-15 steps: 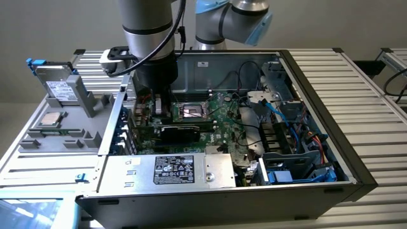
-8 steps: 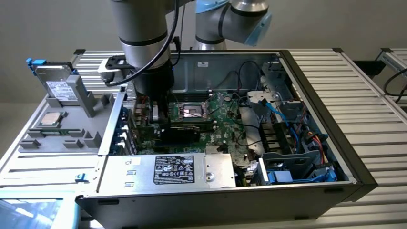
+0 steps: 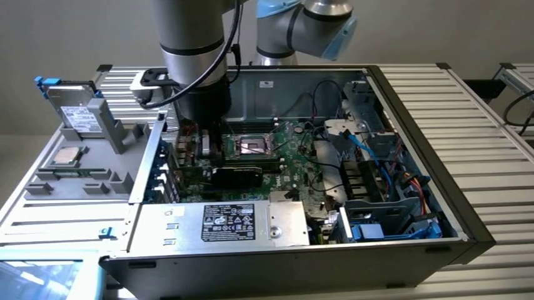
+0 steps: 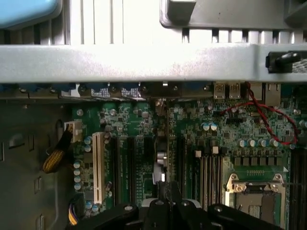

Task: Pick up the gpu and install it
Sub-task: 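Press down on the gpu until it lock into place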

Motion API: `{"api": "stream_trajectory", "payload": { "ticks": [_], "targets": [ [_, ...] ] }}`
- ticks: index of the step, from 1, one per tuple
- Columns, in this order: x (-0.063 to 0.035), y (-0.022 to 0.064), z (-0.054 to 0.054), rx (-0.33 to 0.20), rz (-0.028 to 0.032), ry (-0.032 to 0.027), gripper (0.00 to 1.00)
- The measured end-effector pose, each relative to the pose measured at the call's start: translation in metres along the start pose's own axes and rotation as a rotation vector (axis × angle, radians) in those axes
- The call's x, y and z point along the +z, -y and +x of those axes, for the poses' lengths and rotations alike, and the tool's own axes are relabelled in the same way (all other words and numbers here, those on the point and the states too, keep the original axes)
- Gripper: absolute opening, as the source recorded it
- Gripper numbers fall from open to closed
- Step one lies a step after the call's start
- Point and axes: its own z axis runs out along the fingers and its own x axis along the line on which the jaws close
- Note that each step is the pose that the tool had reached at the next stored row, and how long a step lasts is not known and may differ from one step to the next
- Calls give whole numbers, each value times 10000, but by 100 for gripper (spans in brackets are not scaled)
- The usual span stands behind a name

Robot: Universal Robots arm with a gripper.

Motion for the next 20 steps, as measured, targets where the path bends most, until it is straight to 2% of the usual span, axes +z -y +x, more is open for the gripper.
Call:
{"api": "stream_trajectory", "payload": {
  "ticks": [1, 2, 6, 7, 15, 17, 20],
  "targets": [
    [0, 27, 0, -1, -68, -4, 12],
    [1, 63, -1, -1, -108, -4, 12],
    [11, 239, -4, -2, -184, -7, 12],
    [21, 258, -4, -2, -203, -7, 12],
    [140, 259, -4, -6, -241, -25, 12],
    [93, 260, -8, -1, -251, 11, 12],
    [-28, 263, -5, -4, -305, -7, 12]
  ]
}}
